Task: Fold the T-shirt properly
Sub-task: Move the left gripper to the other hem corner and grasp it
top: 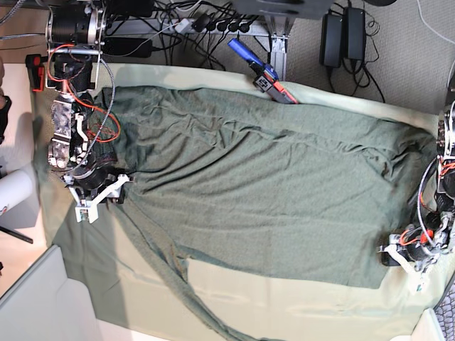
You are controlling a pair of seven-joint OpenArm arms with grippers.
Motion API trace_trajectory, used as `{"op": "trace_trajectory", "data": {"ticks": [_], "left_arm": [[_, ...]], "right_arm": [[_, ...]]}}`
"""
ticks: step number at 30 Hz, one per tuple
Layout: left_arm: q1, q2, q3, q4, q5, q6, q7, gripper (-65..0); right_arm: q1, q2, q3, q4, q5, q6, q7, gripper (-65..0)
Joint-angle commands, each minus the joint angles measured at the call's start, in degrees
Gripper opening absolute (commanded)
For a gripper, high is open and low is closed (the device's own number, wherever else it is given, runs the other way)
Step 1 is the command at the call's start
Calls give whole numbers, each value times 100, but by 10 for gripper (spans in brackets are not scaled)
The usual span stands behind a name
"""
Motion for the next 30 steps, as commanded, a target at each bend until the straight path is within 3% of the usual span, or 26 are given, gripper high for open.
{"op": "trace_trajectory", "data": {"ticks": [1, 11, 13, 17, 20, 22, 30], "left_arm": [[-146, 28, 2, 109, -61, -144, 44, -343], [-175, 85, 2, 262, -63, -170, 133, -346], [-177, 81, 0, 264, -63, -170, 131, -392], [-175, 72, 0, 369, -66, -229, 131, -550], [-177, 68, 0, 378, -66, -774, 127, -642], [-173, 70, 0, 378, -66, -975, 129, -650], [-175, 2, 0, 378, -66, -1210, 129, -650]], "right_arm": [[153, 94, 42, 103, 39, 50, 96, -391], [170, 94, 42, 103, 44, 48, 122, -391], [186, 94, 42, 103, 42, 46, 168, -391], [267, 94, 50, 103, 44, 44, 254, -391], [361, 90, 50, 101, 46, 44, 330, -392], [426, 79, 50, 98, 42, 33, 326, -392], [457, 63, 50, -39, 33, -2, 391, -392]]}}
